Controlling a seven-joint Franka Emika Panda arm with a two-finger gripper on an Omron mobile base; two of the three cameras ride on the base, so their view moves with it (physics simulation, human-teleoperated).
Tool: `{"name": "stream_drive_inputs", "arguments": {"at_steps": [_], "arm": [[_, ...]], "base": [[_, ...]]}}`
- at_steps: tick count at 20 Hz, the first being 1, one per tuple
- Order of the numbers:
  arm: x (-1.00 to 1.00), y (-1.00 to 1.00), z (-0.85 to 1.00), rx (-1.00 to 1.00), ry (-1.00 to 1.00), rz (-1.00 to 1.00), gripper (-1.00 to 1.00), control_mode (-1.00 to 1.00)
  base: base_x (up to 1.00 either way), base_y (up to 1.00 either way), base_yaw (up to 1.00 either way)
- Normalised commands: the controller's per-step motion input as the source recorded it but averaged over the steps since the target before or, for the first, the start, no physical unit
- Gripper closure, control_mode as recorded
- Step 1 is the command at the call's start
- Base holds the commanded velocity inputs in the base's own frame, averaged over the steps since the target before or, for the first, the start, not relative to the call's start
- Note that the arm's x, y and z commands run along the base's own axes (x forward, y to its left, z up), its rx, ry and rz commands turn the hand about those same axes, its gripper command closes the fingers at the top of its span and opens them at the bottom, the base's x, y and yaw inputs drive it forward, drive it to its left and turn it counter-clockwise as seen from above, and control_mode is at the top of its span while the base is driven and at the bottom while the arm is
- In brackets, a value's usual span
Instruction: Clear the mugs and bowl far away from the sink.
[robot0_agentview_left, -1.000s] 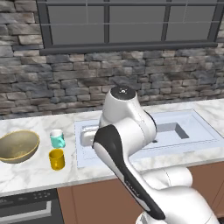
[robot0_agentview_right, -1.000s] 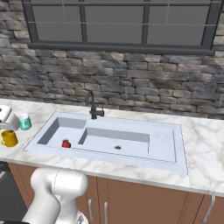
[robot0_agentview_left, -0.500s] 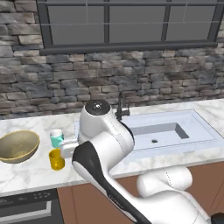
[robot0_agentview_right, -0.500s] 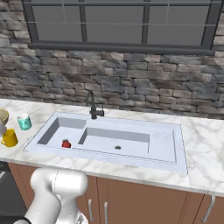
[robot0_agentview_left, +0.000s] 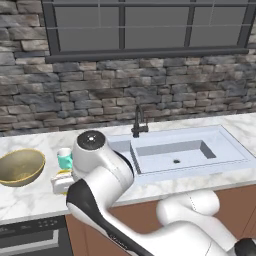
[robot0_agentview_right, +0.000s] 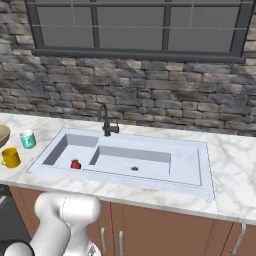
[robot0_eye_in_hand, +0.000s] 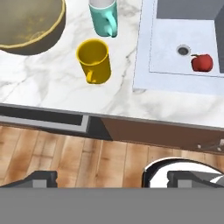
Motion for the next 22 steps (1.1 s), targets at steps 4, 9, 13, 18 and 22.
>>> {"name": "stream_drive_inputs", "arguments": {"at_steps": [4,9,13,18,22], "arm": [[0.16,0.15,-0.34,0.02,0.0,0.0,-1.0,-1.0],[0.26,0.0,-0.31,0.01,0.0,0.0,-1.0,-1.0],[0.23,0.01,-0.2,0.0,0.0,0.0,-1.0,-1.0],[0.23,0.16,-0.1,0.0,0.0,0.0,-1.0,-1.0],[0.3,0.24,-0.06,0.0,0.0,0.0,-1.0,-1.0]], "base": [[0.0,0.0,0.0],[0.0,0.0,0.0],[0.0,0.0,0.0],[0.0,0.0,0.0],[0.0,0.0,0.0]]}}
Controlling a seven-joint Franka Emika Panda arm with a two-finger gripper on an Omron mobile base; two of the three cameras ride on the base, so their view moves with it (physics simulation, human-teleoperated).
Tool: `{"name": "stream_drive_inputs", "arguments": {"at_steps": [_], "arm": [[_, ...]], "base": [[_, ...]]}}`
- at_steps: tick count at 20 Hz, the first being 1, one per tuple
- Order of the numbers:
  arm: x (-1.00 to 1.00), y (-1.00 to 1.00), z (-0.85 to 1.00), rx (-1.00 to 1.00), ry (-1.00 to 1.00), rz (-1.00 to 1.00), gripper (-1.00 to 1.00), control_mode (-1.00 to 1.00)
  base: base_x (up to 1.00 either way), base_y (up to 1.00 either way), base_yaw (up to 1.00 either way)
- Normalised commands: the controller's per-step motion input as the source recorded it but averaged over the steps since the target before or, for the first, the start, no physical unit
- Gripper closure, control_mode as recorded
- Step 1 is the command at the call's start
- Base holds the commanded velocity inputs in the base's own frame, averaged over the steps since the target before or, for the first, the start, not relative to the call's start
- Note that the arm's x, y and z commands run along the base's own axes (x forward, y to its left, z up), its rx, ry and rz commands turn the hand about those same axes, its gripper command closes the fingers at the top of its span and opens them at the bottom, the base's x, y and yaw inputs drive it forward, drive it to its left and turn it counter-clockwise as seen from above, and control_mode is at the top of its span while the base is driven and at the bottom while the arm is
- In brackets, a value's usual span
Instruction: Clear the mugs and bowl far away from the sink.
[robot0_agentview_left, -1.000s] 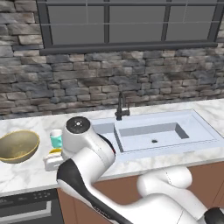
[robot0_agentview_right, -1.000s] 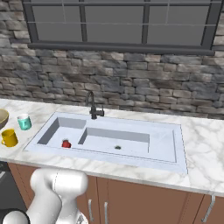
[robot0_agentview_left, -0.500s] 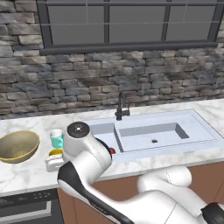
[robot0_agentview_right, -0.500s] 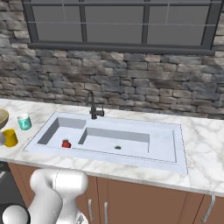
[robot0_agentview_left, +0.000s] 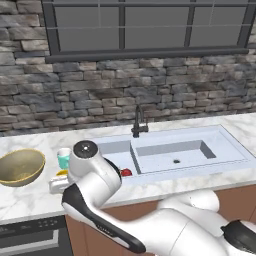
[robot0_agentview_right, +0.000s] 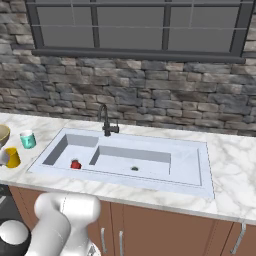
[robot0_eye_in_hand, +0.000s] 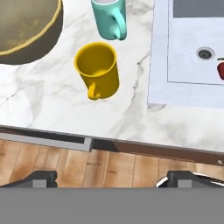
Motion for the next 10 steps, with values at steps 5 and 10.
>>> {"name": "stream_drive_inputs", "arguments": {"at_steps": [5,10], "arm": [[0.31,0.2,-0.12,0.0,0.0,0.0,-1.0,-1.0],[0.23,0.14,-0.18,0.0,0.0,0.0,-1.0,-1.0]], "base": [[0.0,0.0,0.0],[0.0,0.0,0.0]]}}
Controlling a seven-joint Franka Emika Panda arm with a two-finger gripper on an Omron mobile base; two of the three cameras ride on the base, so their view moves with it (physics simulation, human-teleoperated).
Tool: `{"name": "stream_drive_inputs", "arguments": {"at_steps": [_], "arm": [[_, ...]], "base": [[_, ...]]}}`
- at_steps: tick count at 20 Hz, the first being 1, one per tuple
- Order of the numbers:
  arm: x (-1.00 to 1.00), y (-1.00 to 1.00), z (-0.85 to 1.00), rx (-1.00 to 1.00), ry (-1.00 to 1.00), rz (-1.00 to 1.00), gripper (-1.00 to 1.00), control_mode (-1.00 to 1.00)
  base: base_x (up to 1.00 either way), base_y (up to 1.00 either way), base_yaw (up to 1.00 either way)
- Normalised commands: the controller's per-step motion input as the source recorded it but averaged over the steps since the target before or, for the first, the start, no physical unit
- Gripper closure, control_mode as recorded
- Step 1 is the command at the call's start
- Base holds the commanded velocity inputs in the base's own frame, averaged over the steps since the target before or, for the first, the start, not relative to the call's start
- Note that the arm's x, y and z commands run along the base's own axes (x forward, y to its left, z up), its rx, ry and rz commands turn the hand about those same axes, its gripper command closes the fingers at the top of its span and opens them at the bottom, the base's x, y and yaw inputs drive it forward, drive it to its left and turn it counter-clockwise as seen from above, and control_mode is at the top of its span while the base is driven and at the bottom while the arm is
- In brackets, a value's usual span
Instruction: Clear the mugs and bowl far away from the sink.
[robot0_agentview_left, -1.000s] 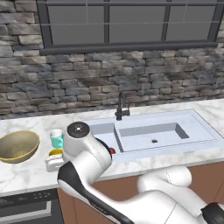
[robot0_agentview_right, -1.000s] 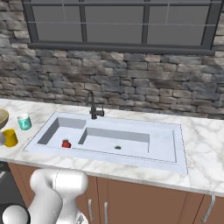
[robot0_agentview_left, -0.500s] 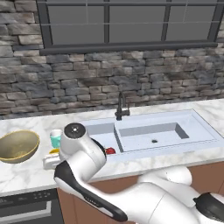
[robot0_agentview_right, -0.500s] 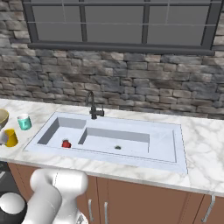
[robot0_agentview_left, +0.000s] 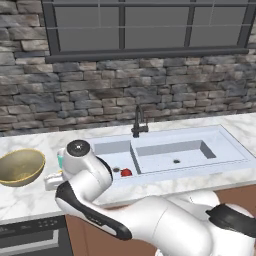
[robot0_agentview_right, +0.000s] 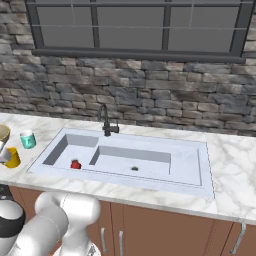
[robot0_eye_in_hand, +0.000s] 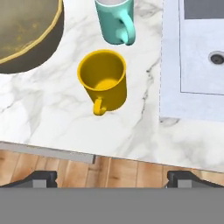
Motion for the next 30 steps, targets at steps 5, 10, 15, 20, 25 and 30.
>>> {"name": "stream_drive_inputs", "arguments": {"at_steps": [5,10,15,20,25,30], "arm": [[0.17,0.08,-0.21,0.0,0.0,-0.01,-1.0,-1.0],[0.11,0.01,-0.24,0.0,0.0,-0.01,-1.0,-1.0],[0.13,0.05,-0.2,0.0,0.0,-0.02,-1.0,-1.0],[0.15,0.13,-0.13,0.0,0.0,-0.07,-1.0,-1.0],[0.16,0.17,-0.08,0.0,0.0,-0.07,-1.0,-1.0],[0.16,0.13,-0.01,0.0,0.0,-0.02,-1.0,-1.0]], "base": [[0.0,0.0,0.0],[0.0,0.0,0.0],[0.0,0.0,0.0],[0.0,0.0,0.0],[0.0,0.0,0.0],[0.0,0.0,0.0]]}}
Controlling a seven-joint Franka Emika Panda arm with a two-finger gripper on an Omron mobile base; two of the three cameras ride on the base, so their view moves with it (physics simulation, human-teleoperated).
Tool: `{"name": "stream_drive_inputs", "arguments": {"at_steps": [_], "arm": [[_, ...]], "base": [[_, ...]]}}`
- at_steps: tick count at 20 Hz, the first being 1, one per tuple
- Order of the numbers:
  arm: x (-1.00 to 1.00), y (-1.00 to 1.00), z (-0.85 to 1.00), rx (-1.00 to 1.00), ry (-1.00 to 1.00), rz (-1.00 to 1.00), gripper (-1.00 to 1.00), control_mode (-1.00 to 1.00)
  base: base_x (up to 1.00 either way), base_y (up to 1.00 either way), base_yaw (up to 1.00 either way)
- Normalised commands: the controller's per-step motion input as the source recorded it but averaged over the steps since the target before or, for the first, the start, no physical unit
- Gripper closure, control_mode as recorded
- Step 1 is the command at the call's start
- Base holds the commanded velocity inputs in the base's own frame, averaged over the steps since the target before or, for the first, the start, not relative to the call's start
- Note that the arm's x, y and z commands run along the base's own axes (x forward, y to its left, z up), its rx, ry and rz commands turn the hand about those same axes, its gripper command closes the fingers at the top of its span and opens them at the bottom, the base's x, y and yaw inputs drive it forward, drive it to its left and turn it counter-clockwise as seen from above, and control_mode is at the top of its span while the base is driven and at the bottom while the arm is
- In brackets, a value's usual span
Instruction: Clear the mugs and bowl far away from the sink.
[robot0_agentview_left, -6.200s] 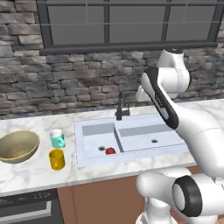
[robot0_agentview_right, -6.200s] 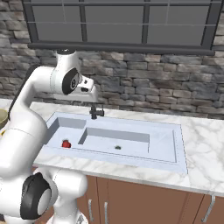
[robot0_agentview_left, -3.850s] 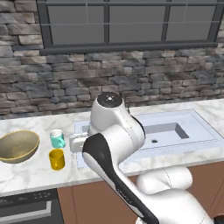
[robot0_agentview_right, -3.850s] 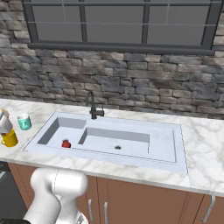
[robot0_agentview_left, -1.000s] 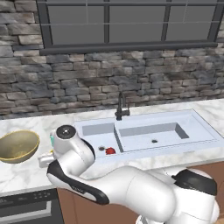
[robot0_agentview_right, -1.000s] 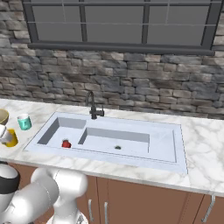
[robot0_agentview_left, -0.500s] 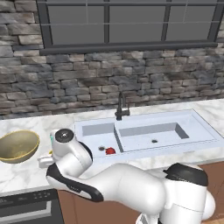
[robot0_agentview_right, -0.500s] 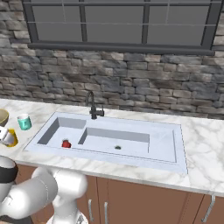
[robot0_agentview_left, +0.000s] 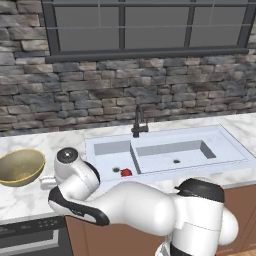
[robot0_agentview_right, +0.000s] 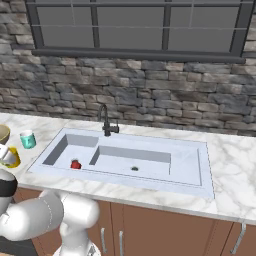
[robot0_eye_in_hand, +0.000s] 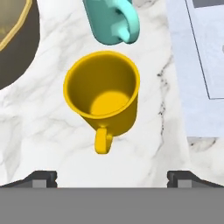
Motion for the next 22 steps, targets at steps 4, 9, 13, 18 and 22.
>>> {"name": "stream_drive_inputs", "arguments": {"at_steps": [4,9,13,18,22], "arm": [[0.12,0.01,-0.07,0.0,0.0,0.0,-1.0,-1.0],[0.11,0.0,-0.22,0.0,0.0,0.0,-1.0,-1.0],[0.11,0.0,-0.22,0.0,0.0,0.0,-1.0,-1.0],[0.12,0.0,-0.15,0.0,0.0,0.0,-1.0,-1.0],[0.1,0.01,-0.17,0.0,0.0,0.0,-1.0,-1.0]], "base": [[0.0,0.0,0.0],[0.0,0.0,0.0],[0.0,0.0,0.0],[0.0,0.0,0.0],[0.0,0.0,0.0]]}}
